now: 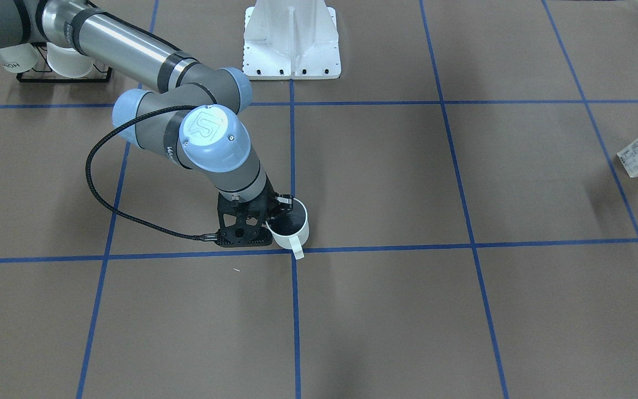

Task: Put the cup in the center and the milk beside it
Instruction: 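Carry the white mug with the right gripper to the table center and lower it, then open the right gripper, release the mug, and withdraw the right arm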

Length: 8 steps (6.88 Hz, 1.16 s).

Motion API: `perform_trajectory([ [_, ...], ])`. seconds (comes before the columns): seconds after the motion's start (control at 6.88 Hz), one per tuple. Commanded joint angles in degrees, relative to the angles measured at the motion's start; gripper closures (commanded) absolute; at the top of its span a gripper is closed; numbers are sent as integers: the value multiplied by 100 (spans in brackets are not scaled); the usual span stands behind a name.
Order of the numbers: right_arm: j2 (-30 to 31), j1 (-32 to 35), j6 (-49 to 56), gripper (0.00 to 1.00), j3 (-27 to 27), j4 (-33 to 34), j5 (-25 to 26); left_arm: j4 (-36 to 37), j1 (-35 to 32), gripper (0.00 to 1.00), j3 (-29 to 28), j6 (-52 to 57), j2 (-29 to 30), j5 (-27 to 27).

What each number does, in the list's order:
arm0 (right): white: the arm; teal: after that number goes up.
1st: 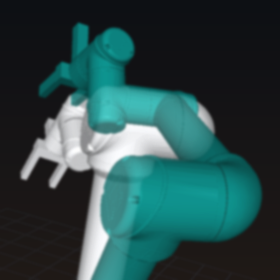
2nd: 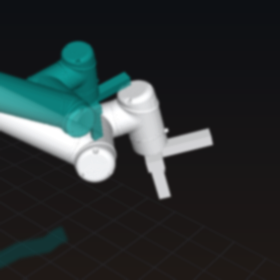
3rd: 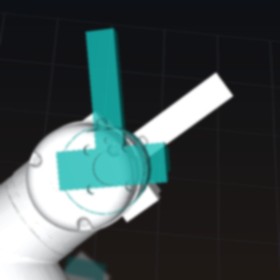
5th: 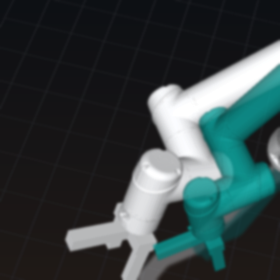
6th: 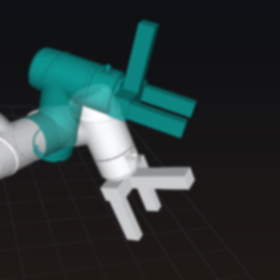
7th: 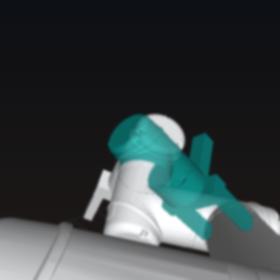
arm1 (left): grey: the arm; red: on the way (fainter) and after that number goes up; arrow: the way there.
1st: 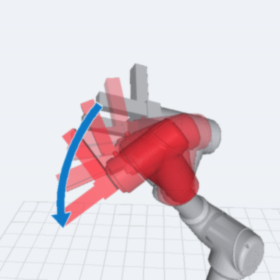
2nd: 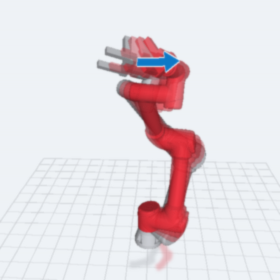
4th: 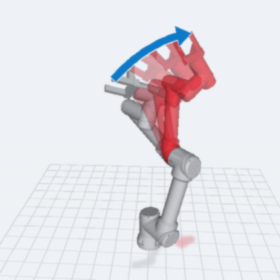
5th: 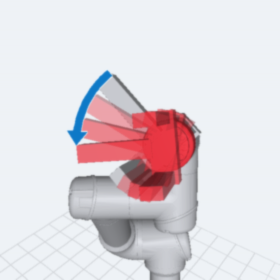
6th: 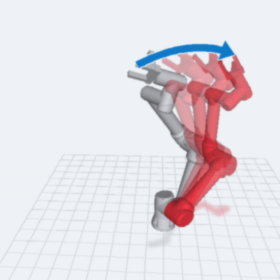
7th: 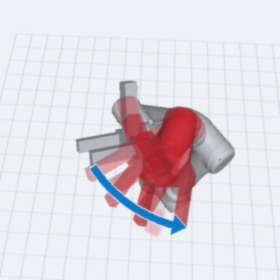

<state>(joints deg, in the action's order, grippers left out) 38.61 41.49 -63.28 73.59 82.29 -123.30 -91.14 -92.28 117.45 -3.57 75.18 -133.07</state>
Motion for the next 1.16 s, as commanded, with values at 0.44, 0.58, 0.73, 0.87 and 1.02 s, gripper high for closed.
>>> perform_trajectory([
  [0.44,634,805,17,0,1352,478,-965,9,-307,2,-510,981,-39,61],
  [0.58,1448,982,166,0,2169,516,-976,8,-438,2,-756,981,5,62],
  [0.73,2344,1315,498,0,2908,525,-1107,-9,-457,2,-959,964,-12,44],
  [0.87,3093,1527,954,0,3429,525,-1169,-18,-457,2,-1205,781,49,53],
  [1.02,3901,1694,1576,0,3774,525,-1161,-35,-457,2,-1251,396,41,44],
])
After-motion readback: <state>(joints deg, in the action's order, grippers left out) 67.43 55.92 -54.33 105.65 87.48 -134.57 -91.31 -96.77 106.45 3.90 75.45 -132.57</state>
